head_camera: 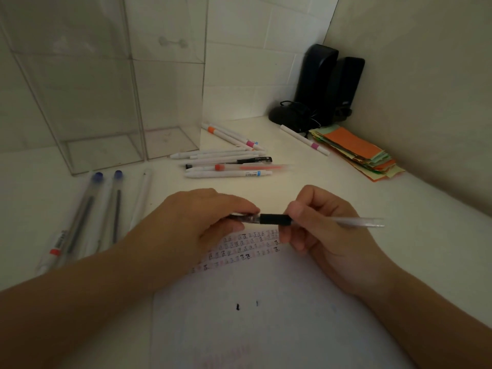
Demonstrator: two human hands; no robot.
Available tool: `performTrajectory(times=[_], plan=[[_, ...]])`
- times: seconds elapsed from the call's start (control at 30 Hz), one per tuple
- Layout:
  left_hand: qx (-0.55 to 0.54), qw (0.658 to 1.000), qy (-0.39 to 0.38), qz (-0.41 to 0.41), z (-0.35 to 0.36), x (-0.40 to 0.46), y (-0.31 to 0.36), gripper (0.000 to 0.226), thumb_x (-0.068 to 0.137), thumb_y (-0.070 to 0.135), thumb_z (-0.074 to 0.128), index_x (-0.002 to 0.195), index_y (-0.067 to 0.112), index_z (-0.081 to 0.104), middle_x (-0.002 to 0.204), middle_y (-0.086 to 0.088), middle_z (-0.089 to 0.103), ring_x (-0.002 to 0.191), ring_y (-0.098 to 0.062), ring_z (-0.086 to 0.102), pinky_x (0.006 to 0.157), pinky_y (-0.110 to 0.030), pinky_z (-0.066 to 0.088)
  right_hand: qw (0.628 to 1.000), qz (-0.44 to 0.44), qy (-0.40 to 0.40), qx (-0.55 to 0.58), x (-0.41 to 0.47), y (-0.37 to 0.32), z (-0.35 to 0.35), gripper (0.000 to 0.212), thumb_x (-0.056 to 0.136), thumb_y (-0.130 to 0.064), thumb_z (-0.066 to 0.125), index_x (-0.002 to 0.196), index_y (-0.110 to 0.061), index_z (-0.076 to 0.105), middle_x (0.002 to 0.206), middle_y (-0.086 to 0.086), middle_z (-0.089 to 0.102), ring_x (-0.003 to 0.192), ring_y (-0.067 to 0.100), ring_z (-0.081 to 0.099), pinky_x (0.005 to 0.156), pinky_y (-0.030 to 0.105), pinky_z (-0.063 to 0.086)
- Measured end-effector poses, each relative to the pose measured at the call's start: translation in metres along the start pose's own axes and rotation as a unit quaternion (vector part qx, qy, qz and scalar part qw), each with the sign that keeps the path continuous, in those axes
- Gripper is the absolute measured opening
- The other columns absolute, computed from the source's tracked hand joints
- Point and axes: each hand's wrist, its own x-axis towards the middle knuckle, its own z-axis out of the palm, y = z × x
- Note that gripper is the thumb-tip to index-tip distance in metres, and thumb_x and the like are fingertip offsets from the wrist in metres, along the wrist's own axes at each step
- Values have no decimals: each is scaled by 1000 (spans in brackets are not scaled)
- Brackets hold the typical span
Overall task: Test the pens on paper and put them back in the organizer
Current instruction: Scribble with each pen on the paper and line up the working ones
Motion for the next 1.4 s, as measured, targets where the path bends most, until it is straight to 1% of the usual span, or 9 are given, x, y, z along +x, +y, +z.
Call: performTrajectory(times=[0.23,0.5,0.67,0.77,0.93,1.0,1.1,1.27,1.4], plan=[[20,998,17,59,-1,-5,7,37,90,43,33,122,27,45,88,4,72,80,-7,59,75,-21,42,999,-15,-20,32,-1,-1,1,18,70,-36,69,66,-19,64,68,8,71,53,15,60,51,21,48],[32,999,-32,2,7,6,6,21,86,25,42,93,37,57,70,13,61,74,-9,59,69,-24,50,1000,-4,-24,15,-2,-7,5,29,65,-47,73,77,-21,68,64,7,68,52,13,58,49,19,46],[89,995,-34,29,-17,-6,23,22,80,28,35,100,32,42,61,11,54,49,-10,47,38,-28,43,983,47,117,-135,3,-9,7,59,61,-67,66,108,-31,64,59,-3,65,53,1,54,56,15,43],[139,989,-45,-10,-17,-7,20,19,78,29,33,95,32,40,53,12,47,42,-6,38,34,-18,29,970,57,158,-176,5,-9,7,56,68,-71,58,99,-24,66,68,-12,66,60,1,52,63,21,43],[183,977,-11,-105,-35,-7,15,11,92,28,27,89,37,22,65,11,39,59,-4,39,53,-18,31,954,101,200,-196,8,-5,-7,23,86,-43,54,102,-28,59,58,-4,61,49,5,48,54,21,40],[227,964,-34,-134,-39,-9,12,6,92,28,28,89,33,26,65,9,39,59,-2,39,55,-17,32,950,105,170,-239,8,-1,-10,11,89,-32,54,91,-25,63,57,-4,61,48,1,48,54,19,40],[235,953,-78,-172,-39,-22,16,1,91,33,31,90,32,31,71,8,46,78,-8,52,79,-26,44,938,92,155,-297,8,3,-11,9,91,-26,53,83,-26,59,60,-2,62,48,-2,50,53,11,39],[212,942,-140,-218,-44,-36,16,26,90,47,37,71,30,38,67,7,49,63,-2,45,53,-14,31,933,90,148,-317,10,4,-13,11,93,-26,50,84,-29,57,65,-2,63,51,-1,52,57,16,38],[218,941,-98,-238,-45,-21,-2,24,91,49,37,79,32,48,68,12,51,76,-3,53,71,-18,40,933,94,139,-318,9,2,-13,10,93,-26,49,87,-27,57,65,-1,64,55,5,53,58,18,39]])
